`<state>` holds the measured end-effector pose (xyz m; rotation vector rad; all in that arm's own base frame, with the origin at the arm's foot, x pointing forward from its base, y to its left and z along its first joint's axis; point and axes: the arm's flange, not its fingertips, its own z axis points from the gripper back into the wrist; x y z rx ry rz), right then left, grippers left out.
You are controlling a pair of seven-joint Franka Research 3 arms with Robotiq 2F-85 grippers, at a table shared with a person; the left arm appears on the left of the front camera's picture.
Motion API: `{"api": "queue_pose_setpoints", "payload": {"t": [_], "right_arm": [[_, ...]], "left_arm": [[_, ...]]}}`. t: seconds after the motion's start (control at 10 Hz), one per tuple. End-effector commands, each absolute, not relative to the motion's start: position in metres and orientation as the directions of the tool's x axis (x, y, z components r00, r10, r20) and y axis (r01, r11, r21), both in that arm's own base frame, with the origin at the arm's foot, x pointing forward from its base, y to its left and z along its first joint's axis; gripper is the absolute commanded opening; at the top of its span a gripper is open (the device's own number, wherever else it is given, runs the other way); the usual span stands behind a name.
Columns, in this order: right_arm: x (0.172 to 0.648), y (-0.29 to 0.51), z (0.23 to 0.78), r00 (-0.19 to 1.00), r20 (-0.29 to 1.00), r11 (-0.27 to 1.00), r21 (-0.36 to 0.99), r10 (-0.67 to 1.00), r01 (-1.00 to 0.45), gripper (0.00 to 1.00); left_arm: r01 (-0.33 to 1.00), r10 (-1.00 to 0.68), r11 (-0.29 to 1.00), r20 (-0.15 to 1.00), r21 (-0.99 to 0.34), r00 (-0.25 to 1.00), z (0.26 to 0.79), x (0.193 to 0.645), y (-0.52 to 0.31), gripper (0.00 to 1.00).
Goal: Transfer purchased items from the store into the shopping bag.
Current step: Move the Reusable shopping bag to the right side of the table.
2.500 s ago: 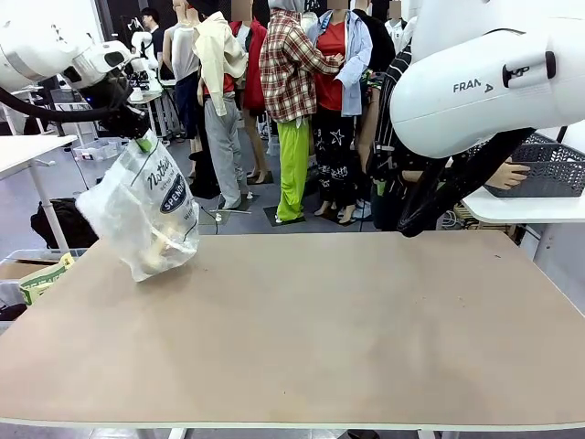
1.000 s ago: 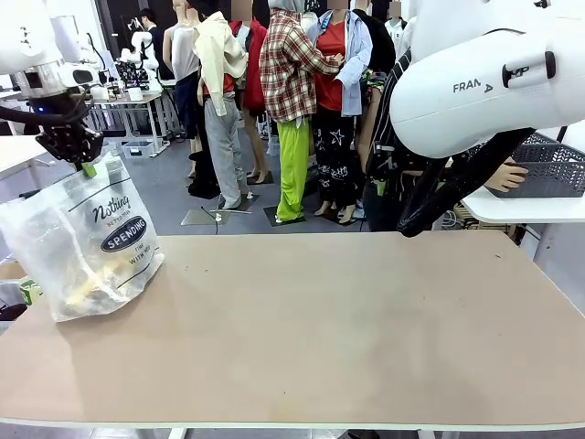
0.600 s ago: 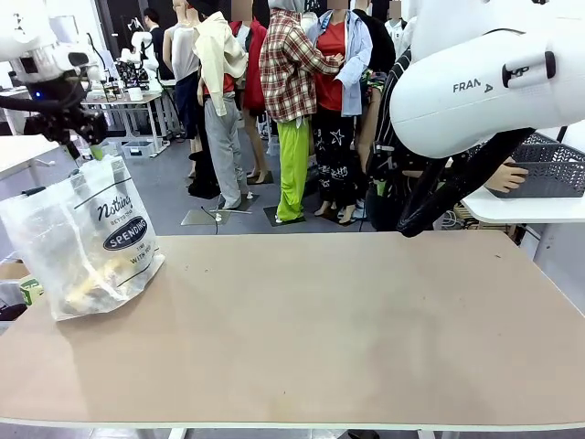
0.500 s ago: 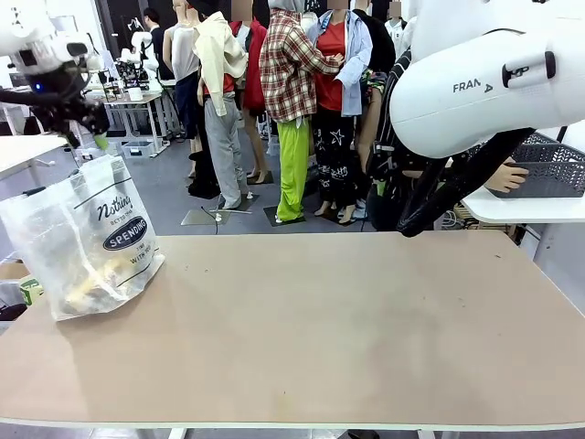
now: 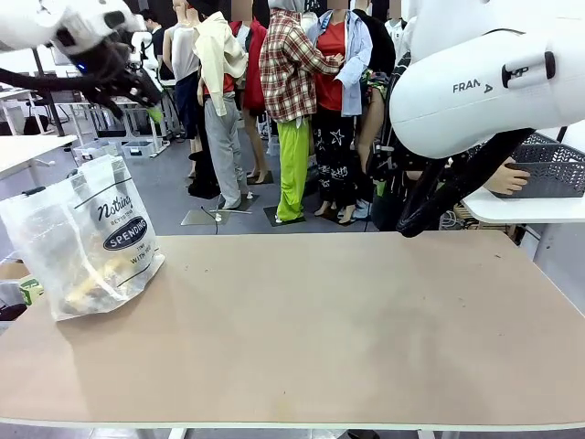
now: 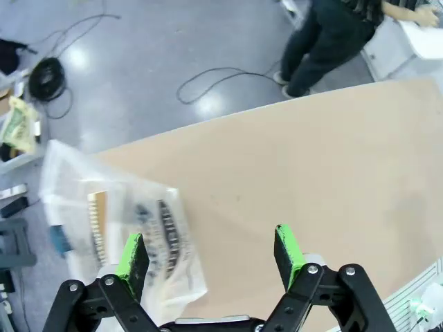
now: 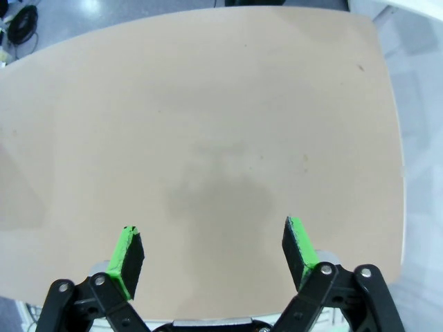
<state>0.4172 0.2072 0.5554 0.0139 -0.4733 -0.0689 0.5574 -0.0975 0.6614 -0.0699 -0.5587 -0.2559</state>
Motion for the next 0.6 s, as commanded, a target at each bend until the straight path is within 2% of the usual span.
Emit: {"api": "queue_pose_setpoints", "payload": {"t": [0.0,0.4,0.5], "right_arm": [[0.418,0.205,0.556,0.889,0.454,0.998,0.027,-0.059,0.052,1.00],[0.418,0.205,0.556,0.889,0.454,0.998,0.027,-0.059,0.052,1.00],[0.418,0.205,0.556,0.889,0.454,0.998,0.027,-0.059,0.052,1.00]], "left_arm": [[0.317,-0.225,0.945,0.549,-0.078,0.805,0.628,0.550,-0.108,0.94],[0.463,-0.302,0.865,0.537,-0.193,0.788,0.584,0.567,-0.142,0.94],[0.380,-0.263,0.915,0.513,-0.136,0.817,0.595,0.559,-0.142,0.94]]}}
